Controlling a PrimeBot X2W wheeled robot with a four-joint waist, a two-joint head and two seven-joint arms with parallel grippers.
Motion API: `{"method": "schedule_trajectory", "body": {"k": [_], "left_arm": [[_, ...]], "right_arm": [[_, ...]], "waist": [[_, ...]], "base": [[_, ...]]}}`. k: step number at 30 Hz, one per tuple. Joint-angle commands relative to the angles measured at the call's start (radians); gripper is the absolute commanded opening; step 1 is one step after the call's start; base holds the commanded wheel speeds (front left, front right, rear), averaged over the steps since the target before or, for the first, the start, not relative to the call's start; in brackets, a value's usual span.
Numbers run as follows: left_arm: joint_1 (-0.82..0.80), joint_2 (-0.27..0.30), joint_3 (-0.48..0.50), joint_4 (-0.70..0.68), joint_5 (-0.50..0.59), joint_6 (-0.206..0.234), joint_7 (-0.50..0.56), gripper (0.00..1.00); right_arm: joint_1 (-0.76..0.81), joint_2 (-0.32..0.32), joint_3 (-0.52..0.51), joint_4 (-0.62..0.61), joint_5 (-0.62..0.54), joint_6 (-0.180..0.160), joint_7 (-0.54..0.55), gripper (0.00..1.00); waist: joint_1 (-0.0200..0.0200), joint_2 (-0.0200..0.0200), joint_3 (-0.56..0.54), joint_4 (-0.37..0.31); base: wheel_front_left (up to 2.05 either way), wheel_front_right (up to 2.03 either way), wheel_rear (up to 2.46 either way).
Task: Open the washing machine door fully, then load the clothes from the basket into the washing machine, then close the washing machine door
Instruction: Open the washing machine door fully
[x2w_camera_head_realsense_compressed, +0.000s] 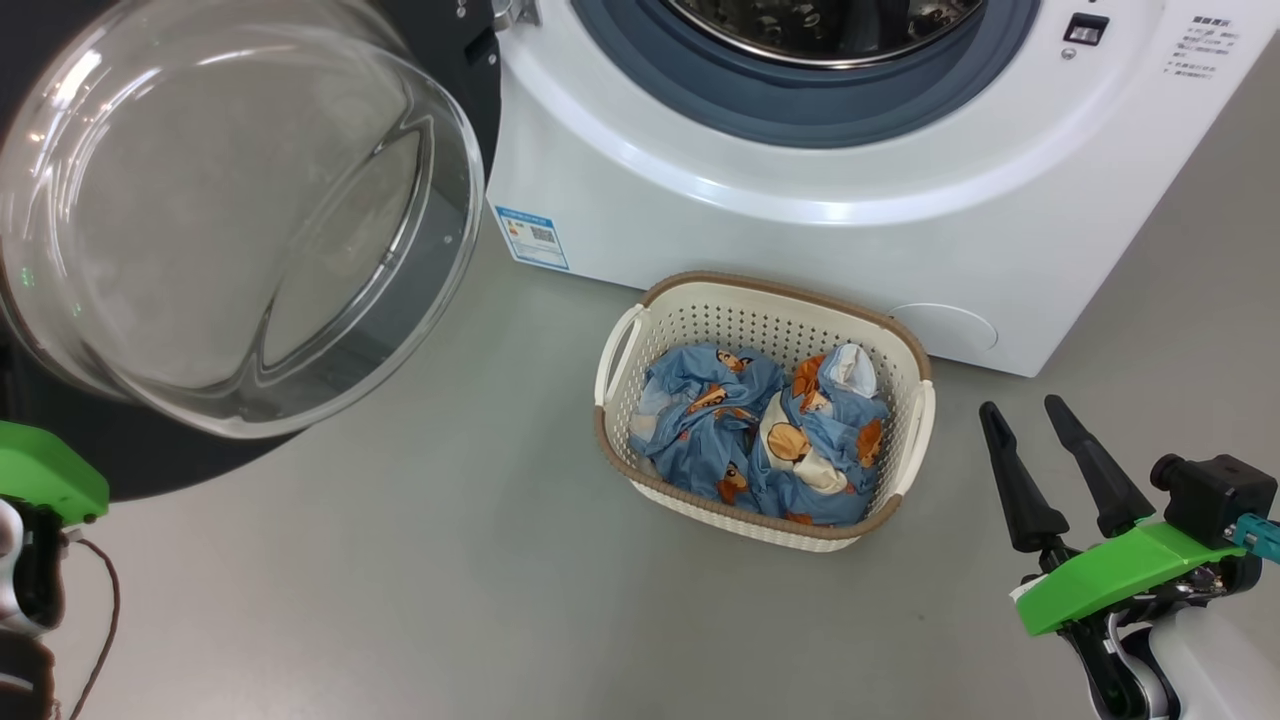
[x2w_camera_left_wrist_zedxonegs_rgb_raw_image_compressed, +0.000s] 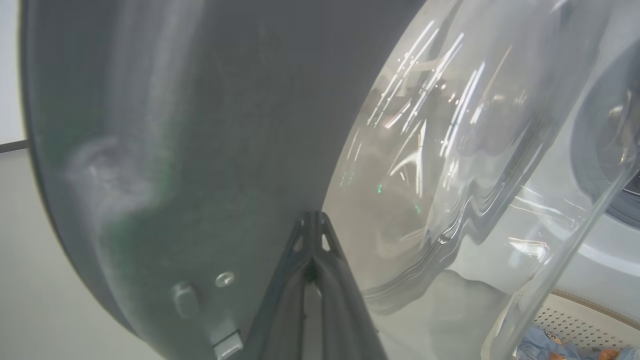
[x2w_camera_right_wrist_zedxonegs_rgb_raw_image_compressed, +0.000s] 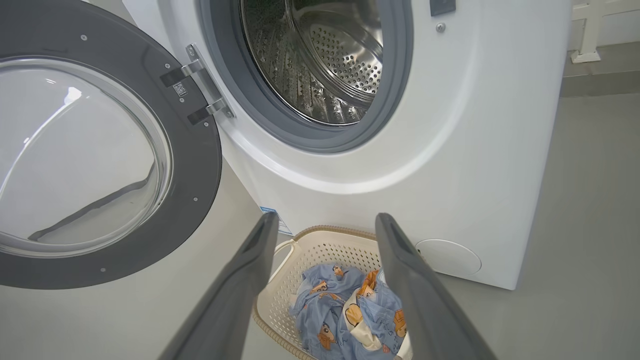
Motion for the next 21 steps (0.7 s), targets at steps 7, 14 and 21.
{"method": "schedule_trajectory", "body": {"k": [7,14,21], "left_arm": [[-0.042,0.070,0.022,0.027,0.009,-0.008,-0.027,0.00],[-0.028,0.072,0.002,0.037,0.014,-0.035,-0.045,0.00],[0.006,0.069,-0.010,0.021,0.011,-0.054,-0.061,0.00]], "right_arm": [[-0.013,-0.004,0.017,-0.011,0.012,0.006,-0.012,1.00],[-0.010,0.003,0.026,-0.009,0.012,0.006,-0.012,1.00],[0.002,0.008,0.024,-0.003,0.014,0.006,-0.012,1.00]], "waist": [[0.0000,-0.0001,-0.025,-0.001],[0.0000,-0.0001,-0.043,-0.007],[0.0000,-0.0001,-0.060,-0.008]], "base": [[0.00,0.00,0.00],[0.00,0.00,0.00],[0.00,0.00,0.00]]}}
